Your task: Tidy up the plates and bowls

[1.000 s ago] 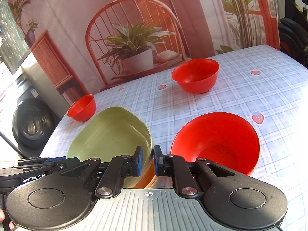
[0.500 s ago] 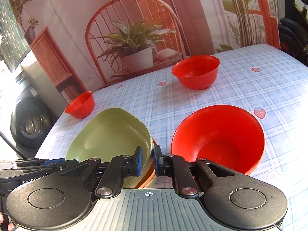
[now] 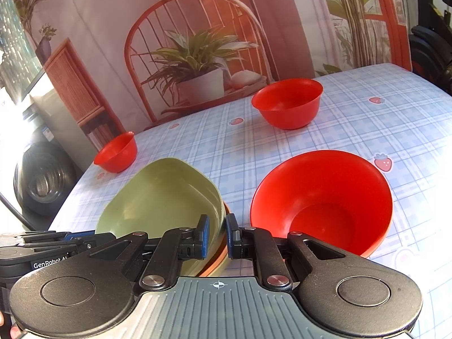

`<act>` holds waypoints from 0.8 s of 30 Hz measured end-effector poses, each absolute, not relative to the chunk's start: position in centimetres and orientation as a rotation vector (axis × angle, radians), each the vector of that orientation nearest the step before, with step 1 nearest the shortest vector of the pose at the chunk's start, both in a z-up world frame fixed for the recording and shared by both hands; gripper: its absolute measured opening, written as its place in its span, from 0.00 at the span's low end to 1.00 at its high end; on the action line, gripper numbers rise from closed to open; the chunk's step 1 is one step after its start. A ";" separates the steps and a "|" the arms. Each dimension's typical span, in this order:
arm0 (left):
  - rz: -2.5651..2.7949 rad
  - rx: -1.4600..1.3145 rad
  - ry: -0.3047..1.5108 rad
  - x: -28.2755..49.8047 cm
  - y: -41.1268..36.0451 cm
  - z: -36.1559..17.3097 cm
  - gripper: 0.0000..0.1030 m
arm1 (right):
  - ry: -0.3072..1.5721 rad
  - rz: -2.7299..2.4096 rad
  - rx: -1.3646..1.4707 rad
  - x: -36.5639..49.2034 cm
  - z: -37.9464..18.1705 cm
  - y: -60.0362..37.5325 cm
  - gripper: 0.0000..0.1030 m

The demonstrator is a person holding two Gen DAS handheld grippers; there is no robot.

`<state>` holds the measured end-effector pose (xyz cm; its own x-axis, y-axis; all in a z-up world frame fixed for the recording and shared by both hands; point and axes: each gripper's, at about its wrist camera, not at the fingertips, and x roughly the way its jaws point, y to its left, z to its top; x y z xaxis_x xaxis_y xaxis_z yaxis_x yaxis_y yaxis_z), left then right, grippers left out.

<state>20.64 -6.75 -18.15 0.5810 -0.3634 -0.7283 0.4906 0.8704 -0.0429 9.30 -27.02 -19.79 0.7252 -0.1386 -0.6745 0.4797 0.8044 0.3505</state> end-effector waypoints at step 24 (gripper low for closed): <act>-0.450 0.163 0.796 20.7 -6.3 -18.2 0.15 | 0.686 -0.384 0.463 9.4 -20.2 -26.8 0.17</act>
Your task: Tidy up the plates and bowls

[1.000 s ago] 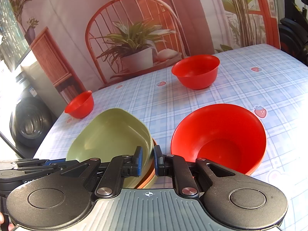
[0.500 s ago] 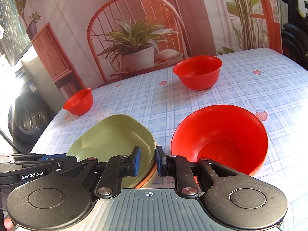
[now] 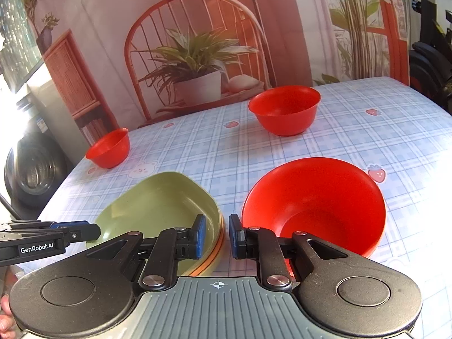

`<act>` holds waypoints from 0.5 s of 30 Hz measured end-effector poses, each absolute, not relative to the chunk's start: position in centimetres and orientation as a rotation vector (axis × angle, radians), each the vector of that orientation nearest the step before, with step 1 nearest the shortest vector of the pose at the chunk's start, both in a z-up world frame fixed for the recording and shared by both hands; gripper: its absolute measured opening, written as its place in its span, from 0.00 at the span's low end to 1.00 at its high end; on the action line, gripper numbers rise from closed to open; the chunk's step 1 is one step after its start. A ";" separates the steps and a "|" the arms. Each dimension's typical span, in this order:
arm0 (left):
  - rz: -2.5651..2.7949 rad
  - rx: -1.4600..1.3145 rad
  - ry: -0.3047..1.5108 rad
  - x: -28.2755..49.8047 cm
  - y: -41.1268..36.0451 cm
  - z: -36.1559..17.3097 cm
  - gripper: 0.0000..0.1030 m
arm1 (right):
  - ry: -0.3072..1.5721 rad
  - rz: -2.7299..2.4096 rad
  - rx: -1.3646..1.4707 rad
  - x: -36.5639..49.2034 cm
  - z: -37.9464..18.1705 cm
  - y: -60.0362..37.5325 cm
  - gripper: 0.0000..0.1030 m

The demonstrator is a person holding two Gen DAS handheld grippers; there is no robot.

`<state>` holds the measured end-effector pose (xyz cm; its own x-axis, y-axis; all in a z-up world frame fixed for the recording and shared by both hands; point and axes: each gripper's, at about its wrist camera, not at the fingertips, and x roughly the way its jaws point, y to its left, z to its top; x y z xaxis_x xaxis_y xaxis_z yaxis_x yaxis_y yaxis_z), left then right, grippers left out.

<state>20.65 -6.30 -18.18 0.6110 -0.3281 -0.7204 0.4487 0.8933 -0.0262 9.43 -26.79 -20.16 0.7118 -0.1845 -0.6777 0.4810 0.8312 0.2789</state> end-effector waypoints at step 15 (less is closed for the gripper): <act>-0.451 0.150 0.740 22.0 -3.7 -14.9 0.15 | 0.653 -0.377 0.428 9.6 -17.5 -26.2 0.17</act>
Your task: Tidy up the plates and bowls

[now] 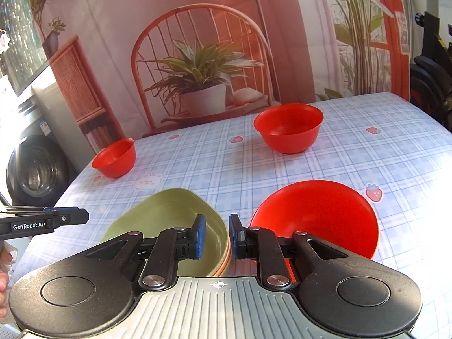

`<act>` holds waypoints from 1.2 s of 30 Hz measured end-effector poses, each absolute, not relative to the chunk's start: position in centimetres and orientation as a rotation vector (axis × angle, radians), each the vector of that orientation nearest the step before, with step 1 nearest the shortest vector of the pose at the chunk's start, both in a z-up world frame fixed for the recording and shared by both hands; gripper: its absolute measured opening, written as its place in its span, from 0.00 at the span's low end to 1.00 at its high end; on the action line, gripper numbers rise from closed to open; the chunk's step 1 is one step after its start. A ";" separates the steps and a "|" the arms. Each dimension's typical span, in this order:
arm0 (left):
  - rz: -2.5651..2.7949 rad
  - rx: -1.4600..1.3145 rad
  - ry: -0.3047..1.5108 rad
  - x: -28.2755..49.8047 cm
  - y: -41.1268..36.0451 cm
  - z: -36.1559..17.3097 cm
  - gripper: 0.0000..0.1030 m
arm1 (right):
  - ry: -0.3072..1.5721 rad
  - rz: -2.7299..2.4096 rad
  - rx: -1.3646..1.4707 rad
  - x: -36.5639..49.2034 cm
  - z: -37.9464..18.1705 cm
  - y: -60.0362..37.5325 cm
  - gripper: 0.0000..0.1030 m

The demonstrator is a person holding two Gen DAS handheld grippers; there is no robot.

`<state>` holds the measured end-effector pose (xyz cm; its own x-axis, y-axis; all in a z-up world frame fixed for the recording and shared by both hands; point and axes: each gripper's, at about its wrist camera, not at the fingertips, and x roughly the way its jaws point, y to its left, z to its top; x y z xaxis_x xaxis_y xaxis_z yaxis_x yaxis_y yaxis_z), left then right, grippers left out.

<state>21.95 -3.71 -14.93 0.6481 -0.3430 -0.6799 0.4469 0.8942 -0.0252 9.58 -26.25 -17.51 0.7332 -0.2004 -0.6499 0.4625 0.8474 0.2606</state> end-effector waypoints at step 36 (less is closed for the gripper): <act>-0.386 0.078 0.738 43.8 6.4 -15.1 0.37 | 0.824 -0.196 0.424 41.4 -19.0 -22.4 0.24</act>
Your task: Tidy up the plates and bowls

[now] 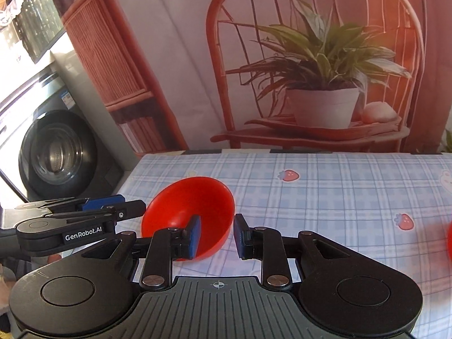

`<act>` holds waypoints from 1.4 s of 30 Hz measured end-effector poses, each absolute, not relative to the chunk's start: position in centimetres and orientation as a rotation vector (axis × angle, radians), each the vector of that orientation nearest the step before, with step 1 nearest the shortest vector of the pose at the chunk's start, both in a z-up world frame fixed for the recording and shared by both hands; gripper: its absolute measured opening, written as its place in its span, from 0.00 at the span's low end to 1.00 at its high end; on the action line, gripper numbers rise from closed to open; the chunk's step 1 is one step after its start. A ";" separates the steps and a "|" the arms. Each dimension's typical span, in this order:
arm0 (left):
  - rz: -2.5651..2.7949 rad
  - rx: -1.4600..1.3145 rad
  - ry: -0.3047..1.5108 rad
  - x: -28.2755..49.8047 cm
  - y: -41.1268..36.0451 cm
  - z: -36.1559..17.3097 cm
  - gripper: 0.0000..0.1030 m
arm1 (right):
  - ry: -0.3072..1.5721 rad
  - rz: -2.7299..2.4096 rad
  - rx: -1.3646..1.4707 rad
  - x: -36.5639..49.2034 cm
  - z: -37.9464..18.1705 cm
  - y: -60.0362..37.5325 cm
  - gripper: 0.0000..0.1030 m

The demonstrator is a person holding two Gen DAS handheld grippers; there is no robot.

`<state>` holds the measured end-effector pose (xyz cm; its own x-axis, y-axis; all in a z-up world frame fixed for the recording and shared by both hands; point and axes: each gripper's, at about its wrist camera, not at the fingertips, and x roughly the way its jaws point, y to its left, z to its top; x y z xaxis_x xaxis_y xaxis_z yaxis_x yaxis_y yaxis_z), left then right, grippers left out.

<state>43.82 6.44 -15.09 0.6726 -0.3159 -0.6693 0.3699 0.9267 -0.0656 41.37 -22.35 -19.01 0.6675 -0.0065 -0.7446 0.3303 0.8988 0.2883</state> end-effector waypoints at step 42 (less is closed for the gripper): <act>-0.385 0.139 0.602 32.6 5.4 -4.3 0.14 | 0.636 -0.114 0.502 32.8 -9.8 -19.8 0.12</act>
<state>32.57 5.42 -4.28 0.7556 -0.3123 -0.5758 0.3921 0.9198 0.0157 32.77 -19.76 -9.85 0.8024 0.0488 -0.5948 0.2530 0.8748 0.4132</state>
